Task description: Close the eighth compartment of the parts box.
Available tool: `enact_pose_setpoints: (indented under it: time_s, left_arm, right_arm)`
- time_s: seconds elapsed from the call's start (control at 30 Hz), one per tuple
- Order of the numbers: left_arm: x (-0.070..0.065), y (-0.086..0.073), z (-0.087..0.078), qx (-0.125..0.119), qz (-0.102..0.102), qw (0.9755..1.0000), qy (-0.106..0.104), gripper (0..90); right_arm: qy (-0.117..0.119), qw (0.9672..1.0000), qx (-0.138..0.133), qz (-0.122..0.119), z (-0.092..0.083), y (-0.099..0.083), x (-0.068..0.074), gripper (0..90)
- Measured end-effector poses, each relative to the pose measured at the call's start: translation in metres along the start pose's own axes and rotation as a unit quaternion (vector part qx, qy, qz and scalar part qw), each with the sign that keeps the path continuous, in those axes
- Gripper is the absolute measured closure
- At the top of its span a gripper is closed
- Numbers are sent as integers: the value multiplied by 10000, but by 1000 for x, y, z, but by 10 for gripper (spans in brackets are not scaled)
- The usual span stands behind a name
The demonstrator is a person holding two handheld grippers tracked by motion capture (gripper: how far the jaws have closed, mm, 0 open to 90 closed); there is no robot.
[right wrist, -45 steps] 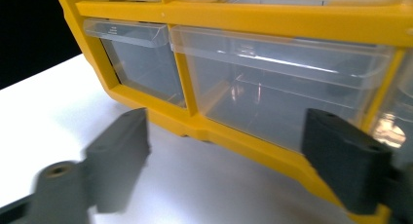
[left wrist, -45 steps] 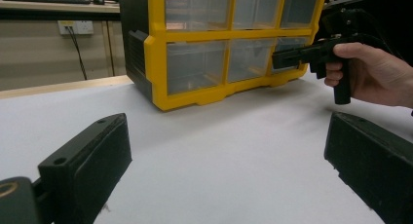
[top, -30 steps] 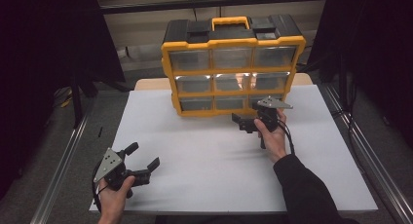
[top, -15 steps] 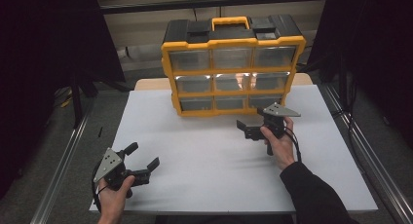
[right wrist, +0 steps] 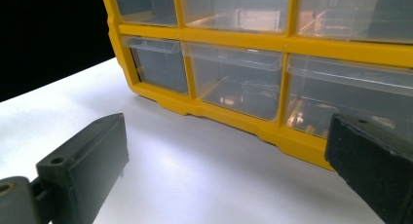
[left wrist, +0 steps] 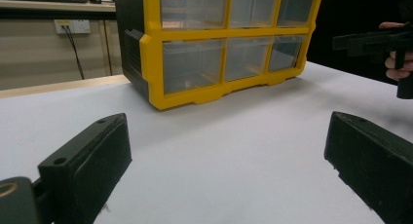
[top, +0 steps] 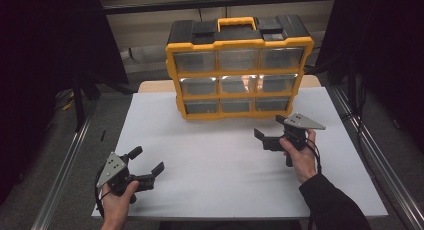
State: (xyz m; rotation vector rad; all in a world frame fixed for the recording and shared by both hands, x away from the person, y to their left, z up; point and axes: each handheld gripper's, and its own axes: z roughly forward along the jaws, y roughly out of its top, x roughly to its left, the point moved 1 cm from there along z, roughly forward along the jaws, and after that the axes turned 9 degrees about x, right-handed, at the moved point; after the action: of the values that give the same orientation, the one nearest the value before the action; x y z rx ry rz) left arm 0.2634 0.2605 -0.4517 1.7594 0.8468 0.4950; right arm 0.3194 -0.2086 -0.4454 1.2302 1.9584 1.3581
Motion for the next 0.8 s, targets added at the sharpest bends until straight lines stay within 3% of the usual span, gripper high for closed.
enact_pose_setpoints:
  time_s: [0.8]
  left_arm:
    - [-1,0,-2,-107,-49,9999,-10,30]
  right_arm:
    - [-277,9996,-22,-90,-54,-28,-4,14]
